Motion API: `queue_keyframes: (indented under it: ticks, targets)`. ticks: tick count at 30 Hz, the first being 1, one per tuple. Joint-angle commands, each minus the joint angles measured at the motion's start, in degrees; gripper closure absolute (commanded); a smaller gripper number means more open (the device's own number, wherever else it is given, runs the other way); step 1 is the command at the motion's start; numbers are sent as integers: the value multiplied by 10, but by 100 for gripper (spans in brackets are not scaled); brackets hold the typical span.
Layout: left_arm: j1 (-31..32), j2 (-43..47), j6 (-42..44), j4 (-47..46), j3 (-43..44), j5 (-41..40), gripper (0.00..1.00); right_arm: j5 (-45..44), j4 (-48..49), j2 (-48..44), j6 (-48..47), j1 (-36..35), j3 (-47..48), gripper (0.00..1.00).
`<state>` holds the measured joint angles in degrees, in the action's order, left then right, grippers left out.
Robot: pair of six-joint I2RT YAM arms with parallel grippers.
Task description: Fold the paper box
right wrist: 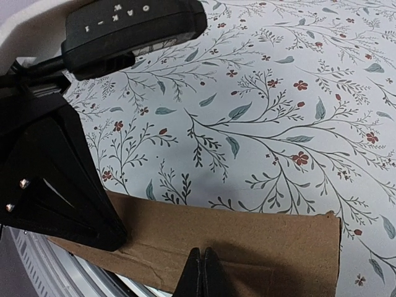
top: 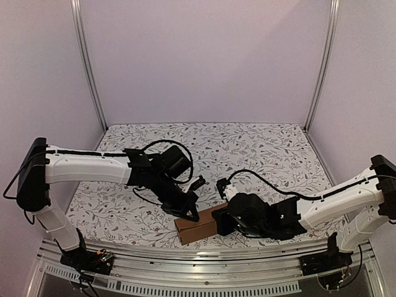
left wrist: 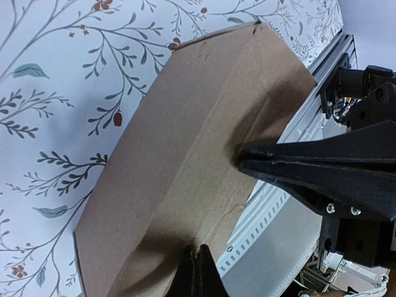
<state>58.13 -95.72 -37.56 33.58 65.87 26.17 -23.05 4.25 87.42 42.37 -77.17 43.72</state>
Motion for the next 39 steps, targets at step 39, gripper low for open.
queue_keyframes:
  ticks: [39]
  targets:
    - [20,-17,9,9,-50,-103,100,89,-253,5,-9,80,60,100]
